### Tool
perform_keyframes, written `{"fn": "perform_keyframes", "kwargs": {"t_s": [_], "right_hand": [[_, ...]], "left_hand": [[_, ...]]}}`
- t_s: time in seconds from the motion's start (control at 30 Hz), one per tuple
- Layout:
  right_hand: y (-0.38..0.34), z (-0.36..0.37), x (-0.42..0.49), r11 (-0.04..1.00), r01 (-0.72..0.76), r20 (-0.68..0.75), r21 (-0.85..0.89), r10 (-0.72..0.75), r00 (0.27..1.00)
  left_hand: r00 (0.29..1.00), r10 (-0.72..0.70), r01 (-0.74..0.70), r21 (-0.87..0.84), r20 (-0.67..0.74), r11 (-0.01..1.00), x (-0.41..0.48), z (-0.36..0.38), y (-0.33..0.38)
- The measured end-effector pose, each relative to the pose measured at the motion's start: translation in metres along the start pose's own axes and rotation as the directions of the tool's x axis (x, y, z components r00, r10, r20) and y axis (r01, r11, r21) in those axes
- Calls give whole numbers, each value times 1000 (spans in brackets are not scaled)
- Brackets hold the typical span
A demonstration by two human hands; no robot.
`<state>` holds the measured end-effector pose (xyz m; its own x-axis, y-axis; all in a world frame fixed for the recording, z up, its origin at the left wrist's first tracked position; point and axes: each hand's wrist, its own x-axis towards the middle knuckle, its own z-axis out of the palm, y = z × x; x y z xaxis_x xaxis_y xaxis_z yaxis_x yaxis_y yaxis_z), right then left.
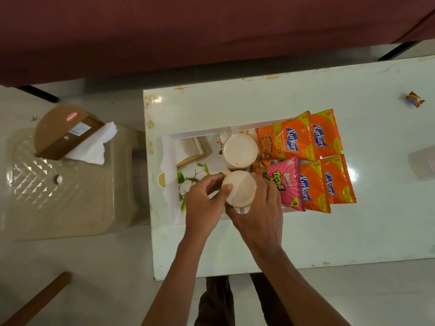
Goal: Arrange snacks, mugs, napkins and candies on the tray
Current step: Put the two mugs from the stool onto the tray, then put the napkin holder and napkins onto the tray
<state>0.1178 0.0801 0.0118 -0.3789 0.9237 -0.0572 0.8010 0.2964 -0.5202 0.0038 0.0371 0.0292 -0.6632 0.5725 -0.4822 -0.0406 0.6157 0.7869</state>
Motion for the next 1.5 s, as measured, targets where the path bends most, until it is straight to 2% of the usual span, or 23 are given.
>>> {"fn": "perform_keyframes", "kwargs": {"t_s": [0.23,0.63,0.83,1.0,1.23,1.4,1.5], "right_hand": [[1,2,5,1000,6,-4,-8,-6,1000],[-8,-14,-4,1000,-26,65,17,25,998],[-13,-34,-5,998,-31,120,62,23,992],[-21,-50,0,969,37,203,244,-89,975],[-51,-68,5,931,129,284,342,-233,930],[-120,-56,16,890,147,360,431,-319,877],[-181,-33,37,856,157,393,492,-380,837]], "left_hand": [[981,-191,178,-286,-20,942,4,9,-7],[967,-252,212,-419,-43,883,1,14,-11],[947,-316,239,-554,-48,798,-17,3,3],[952,-299,212,-560,-67,801,-46,-40,9],[920,-304,102,-600,-246,794,-90,-115,6],[865,-375,42,-694,-335,718,-96,-170,-7],[851,-368,10,-689,-375,724,-70,-217,-14]]}}
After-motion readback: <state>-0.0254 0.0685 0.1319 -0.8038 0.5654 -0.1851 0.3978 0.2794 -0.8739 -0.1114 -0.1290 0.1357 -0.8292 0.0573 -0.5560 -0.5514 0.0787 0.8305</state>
